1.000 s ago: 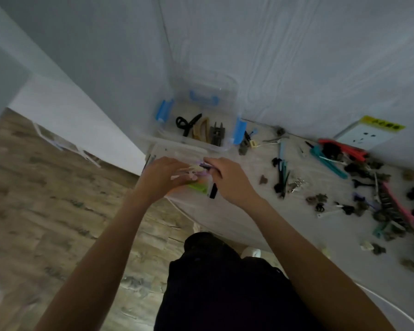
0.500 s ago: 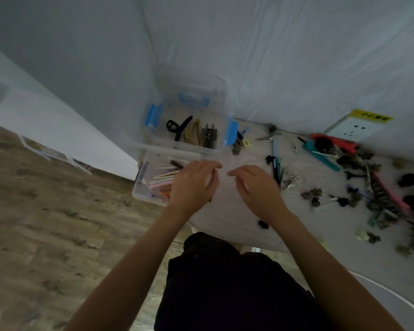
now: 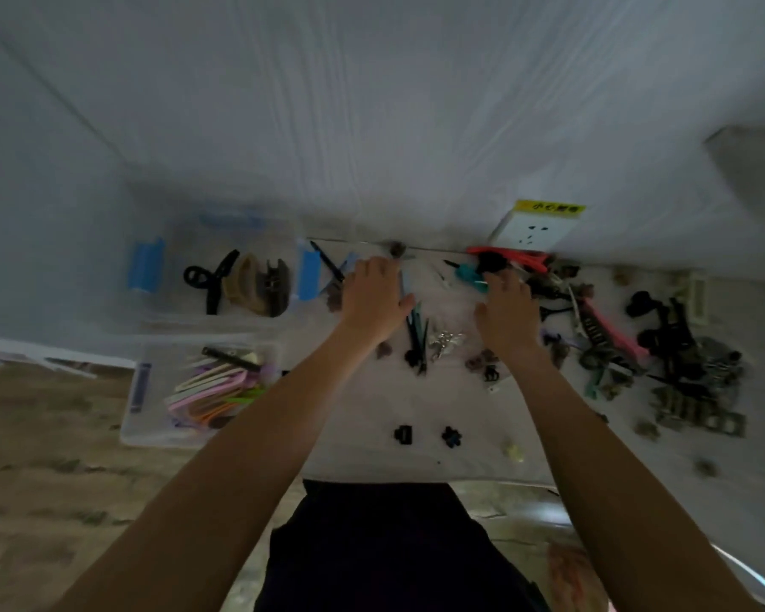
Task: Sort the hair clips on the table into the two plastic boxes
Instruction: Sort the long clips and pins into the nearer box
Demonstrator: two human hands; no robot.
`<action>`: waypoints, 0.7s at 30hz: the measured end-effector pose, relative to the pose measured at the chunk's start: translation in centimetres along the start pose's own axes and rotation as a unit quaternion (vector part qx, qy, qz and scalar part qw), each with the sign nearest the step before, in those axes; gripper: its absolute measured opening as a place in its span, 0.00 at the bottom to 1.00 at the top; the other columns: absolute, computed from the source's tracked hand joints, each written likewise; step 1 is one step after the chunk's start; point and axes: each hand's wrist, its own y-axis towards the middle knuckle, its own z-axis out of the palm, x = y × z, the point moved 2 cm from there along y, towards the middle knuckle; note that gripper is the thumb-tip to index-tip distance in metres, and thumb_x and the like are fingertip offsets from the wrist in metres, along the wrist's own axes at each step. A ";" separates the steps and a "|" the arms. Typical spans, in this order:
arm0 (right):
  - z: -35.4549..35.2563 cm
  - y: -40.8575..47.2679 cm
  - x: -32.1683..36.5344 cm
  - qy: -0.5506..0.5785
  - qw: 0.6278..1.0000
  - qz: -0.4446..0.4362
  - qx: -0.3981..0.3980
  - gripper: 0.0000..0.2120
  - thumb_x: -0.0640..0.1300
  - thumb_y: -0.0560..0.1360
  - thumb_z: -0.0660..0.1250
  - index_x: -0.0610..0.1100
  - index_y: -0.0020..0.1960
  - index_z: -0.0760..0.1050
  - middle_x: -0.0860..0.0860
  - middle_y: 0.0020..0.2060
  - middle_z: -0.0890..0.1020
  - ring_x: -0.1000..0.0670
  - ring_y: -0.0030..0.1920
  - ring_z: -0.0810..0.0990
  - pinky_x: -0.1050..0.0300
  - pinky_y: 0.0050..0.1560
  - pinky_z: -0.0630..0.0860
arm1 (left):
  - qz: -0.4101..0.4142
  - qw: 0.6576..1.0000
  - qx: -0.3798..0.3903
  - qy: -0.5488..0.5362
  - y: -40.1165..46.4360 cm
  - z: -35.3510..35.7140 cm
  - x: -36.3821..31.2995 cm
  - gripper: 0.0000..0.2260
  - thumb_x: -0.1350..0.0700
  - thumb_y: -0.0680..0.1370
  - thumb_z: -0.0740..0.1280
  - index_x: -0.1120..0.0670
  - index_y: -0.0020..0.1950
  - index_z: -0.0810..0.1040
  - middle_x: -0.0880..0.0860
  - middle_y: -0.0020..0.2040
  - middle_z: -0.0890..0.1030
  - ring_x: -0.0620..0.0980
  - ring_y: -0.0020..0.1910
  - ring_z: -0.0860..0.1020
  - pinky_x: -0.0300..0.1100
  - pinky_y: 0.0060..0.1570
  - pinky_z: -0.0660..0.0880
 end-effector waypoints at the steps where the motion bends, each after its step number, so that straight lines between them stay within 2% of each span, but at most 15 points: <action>1: 0.0 0.2 -0.2 -0.008 1.000 -0.007 -0.010 0.23 0.39 0.75 0.61 0.42 0.69 0.63 0.40 0.66 0.68 0.38 0.62 0.70 0.45 0.58 0.69 | -0.008 1.000 0.005 0.012 0.7 0.1 -0.4 0.29 0.41 0.75 0.62 0.57 0.69 0.65 0.60 0.64 0.71 0.59 0.63 0.68 0.52 0.61 0.66; 4: 0.1 0.5 -0.6 -0.009 0.999 -0.046 -0.024 0.19 0.37 0.75 0.61 0.41 0.66 0.67 0.40 0.61 0.73 0.39 0.56 0.74 0.48 0.53 0.71 | -0.043 0.998 0.022 0.032 2.0 0.5 -1.2 0.30 0.39 0.73 0.64 0.58 0.66 0.66 0.60 0.61 0.72 0.60 0.61 0.69 0.51 0.59 0.66; 7: -0.2 0.6 -1.2 0.026 0.996 -0.080 -0.032 0.15 0.36 0.70 0.68 0.38 0.57 0.74 0.39 0.53 0.78 0.38 0.52 0.77 0.47 0.51 0.72 | -0.038 0.999 0.016 0.015 2.4 1.3 -2.0 0.22 0.46 0.75 0.65 0.58 0.63 0.68 0.59 0.59 0.74 0.59 0.59 0.70 0.50 0.55 0.68; 9: -0.2 0.7 -1.5 0.026 0.994 -0.097 -0.039 0.16 0.37 0.67 0.72 0.37 0.53 0.75 0.38 0.48 0.79 0.37 0.49 0.77 0.47 0.49 0.73 | -0.035 0.999 0.013 -0.030 2.1 1.8 -2.3 0.17 0.50 0.76 0.64 0.57 0.61 0.70 0.58 0.58 0.75 0.58 0.57 0.72 0.49 0.53 0.69; 12: -0.3 0.8 -2.0 0.049 0.994 -0.095 0.000 0.18 0.41 0.70 0.70 0.40 0.58 0.73 0.39 0.53 0.77 0.38 0.53 0.75 0.47 0.53 0.71 | -0.033 0.996 0.023 -0.085 1.8 1.9 -2.2 0.13 0.51 0.76 0.65 0.55 0.58 0.71 0.57 0.55 0.76 0.57 0.54 0.74 0.48 0.51 0.71; 14: -0.4 0.6 -2.3 0.091 0.991 -0.096 0.004 0.17 0.41 0.71 0.69 0.41 0.59 0.72 0.40 0.54 0.76 0.39 0.53 0.75 0.47 0.52 0.73 | -0.027 0.994 0.032 -0.097 1.8 1.8 -2.0 0.13 0.51 0.76 0.66 0.55 0.57 0.72 0.57 0.55 0.76 0.56 0.53 0.75 0.47 0.51 0.71; 18: -0.6 0.3 -3.0 0.127 0.986 -0.103 -0.009 0.10 0.38 0.73 0.65 0.39 0.54 0.76 0.41 0.52 0.78 0.40 0.51 0.77 0.49 0.47 0.74 | -0.006 0.994 0.053 -0.091 1.9 1.5 -1.4 0.15 0.53 0.76 0.67 0.57 0.59 0.72 0.59 0.56 0.74 0.58 0.52 0.76 0.48 0.50 0.71; 21: -1.0 0.5 -3.7 0.099 0.989 -0.104 -0.045 0.12 0.32 0.70 0.65 0.40 0.53 0.78 0.41 0.51 0.79 0.40 0.50 0.77 0.49 0.46 0.77 | 0.014 0.995 0.059 -0.082 1.7 1.4 -1.1 0.15 0.54 0.76 0.66 0.58 0.61 0.71 0.60 0.56 0.74 0.59 0.52 0.76 0.48 0.49 0.71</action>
